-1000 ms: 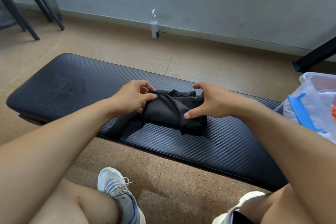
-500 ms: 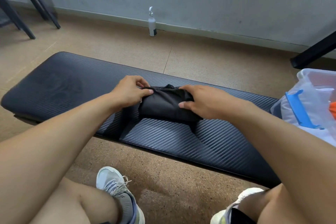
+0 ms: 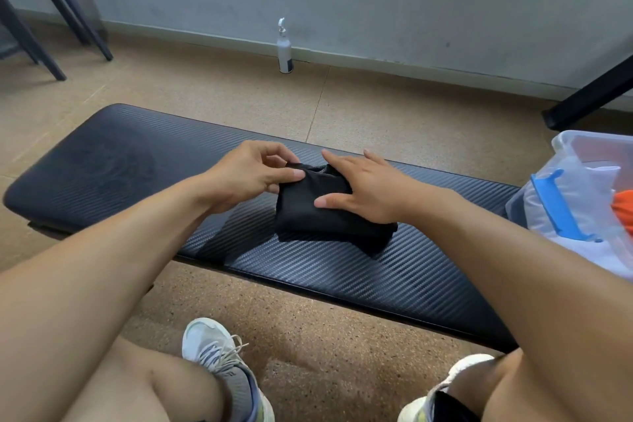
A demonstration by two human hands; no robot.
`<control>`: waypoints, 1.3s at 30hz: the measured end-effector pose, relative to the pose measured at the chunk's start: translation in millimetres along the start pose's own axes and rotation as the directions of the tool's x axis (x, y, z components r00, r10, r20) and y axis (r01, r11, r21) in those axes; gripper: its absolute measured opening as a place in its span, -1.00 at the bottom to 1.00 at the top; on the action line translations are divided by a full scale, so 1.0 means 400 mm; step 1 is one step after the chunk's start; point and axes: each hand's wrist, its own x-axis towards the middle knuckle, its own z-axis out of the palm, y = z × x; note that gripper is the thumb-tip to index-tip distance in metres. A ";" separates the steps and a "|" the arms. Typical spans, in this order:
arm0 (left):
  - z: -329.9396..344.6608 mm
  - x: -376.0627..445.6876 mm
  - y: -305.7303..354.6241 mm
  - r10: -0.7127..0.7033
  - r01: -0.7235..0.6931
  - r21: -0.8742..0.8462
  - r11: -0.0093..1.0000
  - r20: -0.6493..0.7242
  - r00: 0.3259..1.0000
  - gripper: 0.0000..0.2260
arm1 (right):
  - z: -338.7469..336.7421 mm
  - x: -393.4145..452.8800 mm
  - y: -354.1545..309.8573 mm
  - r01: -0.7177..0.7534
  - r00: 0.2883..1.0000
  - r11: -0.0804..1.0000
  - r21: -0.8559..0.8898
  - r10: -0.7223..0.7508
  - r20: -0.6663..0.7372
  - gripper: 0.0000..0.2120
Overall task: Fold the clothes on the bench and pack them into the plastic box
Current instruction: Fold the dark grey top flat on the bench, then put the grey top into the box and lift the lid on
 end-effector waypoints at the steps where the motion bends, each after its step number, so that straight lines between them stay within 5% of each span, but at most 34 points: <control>1: 0.001 -0.010 0.010 0.047 -0.047 0.011 0.999 0.007 0.999 -0.90 | -0.004 0.001 0.004 -0.009 1.000 0.999 0.032 0.009 0.006 -0.12; 8: 0.021 -0.042 0.059 0.233 -0.235 -0.006 0.972 -0.102 0.967 -0.91 | -0.070 -0.038 0.005 0.009 0.990 0.982 0.189 0.019 -0.143 -0.64; 15: 0.109 -0.036 0.165 0.474 -0.475 0.064 0.878 -0.259 0.841 -0.92 | -0.144 -0.170 -0.027 -0.044 0.894 0.999 0.024 0.050 -0.445 -0.61; 20: 0.254 0.002 0.259 0.580 -0.588 0.035 0.808 -0.225 0.783 -0.71 | -0.201 -0.327 0.052 -0.261 0.719 0.964 0.041 0.222 -0.659 -0.64; 24: 0.409 0.014 0.312 0.625 -0.620 0.079 0.781 -0.077 0.777 -0.62 | -0.250 -0.476 0.167 -0.374 0.454 0.882 0.286 0.443 -0.773 -0.64; 26: 0.485 0.016 0.329 0.660 -0.653 0.148 0.743 -0.004 0.751 -0.56 | -0.260 -0.542 0.237 -0.399 0.362 0.824 0.403 0.545 -0.756 -0.64; 29: 0.583 0.017 0.358 0.692 -0.707 0.265 0.656 0.164 0.703 -0.49 | -0.255 -0.625 0.338 -0.519 0.319 0.707 0.480 0.681 -0.659 -0.65; 35: 0.692 0.041 0.391 0.630 -0.683 0.368 0.630 0.272 0.728 -0.37 | -0.220 -0.705 0.455 -0.666 0.358 0.466 0.583 0.885 -0.298 -0.63; 39: 0.748 0.078 0.415 0.578 -0.630 0.513 0.583 0.283 0.766 -0.34 | -0.218 -0.707 0.487 -0.821 0.404 0.419 0.388 0.906 -0.125 -0.54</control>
